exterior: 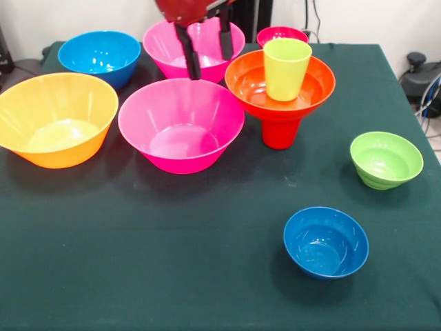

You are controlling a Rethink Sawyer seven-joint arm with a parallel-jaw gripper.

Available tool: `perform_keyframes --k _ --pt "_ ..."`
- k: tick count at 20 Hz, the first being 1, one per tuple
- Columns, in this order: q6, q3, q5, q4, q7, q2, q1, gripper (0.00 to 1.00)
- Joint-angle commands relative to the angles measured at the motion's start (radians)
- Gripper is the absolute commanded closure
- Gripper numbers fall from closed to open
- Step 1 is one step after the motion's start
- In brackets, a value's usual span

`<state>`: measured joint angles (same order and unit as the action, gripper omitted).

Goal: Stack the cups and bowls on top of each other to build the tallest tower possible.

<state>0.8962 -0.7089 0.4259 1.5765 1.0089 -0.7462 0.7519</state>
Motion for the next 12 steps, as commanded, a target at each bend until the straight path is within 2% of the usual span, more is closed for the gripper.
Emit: perform_keyframes --k 1,4,9,12 --pt "0.238 -0.024 0.078 -0.204 -0.296 0.099 -0.014 0.0" --pt "0.285 -0.043 0.075 -0.248 -0.339 0.116 -0.001 0.0" --pt "0.402 -0.063 0.073 -0.318 -0.369 0.104 0.001 0.0" --pt "0.418 -0.059 0.104 -0.349 -0.37 0.109 -0.006 0.0"
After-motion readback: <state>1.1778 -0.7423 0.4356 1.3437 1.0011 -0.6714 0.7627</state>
